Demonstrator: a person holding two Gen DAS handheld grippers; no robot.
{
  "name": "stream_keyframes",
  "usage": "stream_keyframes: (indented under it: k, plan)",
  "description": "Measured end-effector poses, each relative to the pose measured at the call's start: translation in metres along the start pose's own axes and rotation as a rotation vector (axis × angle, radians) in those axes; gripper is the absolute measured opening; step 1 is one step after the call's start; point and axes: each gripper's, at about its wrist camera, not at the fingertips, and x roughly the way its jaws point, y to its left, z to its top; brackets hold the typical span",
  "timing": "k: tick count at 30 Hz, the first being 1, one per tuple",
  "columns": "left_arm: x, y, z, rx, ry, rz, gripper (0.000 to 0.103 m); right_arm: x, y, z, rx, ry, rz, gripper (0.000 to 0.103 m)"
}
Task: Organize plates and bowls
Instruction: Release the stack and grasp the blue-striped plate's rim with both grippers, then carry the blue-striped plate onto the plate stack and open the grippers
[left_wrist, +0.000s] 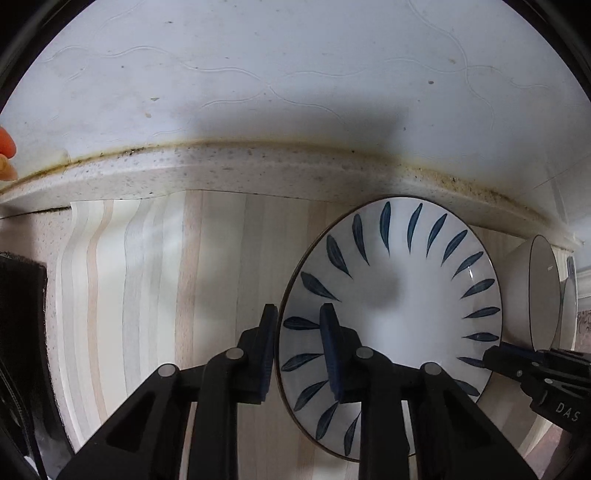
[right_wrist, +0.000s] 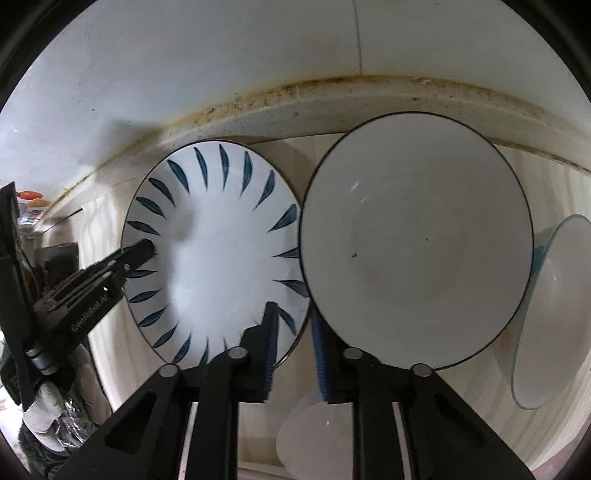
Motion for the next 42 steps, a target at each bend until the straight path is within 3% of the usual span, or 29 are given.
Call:
stream_keyframes:
  k: [7,22,27,28,42]
  plan:
    - [-0.011,0.003,-0.022,-0.014,-0.009,-0.01,0.02,0.0,0.003,-0.01,-0.03,-0.054,-0.008,0.013]
    - [-0.094,0.007,-0.088,-0.046,-0.117,0.001,0.02,-0.035,0.017,-0.043,-0.123,-0.126,0.042,0.013]
    - [-0.121,-0.007,-0.095,-0.058,-0.153,-0.001,0.02,-0.062,0.022,-0.068,-0.153,-0.171,0.077,0.013]
    - [-0.126,-0.008,-0.096,-0.062,-0.124,-0.006,0.02,-0.07,0.021,-0.075,-0.157,-0.183,0.087,0.013]
    - [-0.189,-0.041,-0.161,-0.036,-0.169,-0.082,0.02,-0.122,-0.007,-0.174,-0.171,-0.235,0.139,0.013]
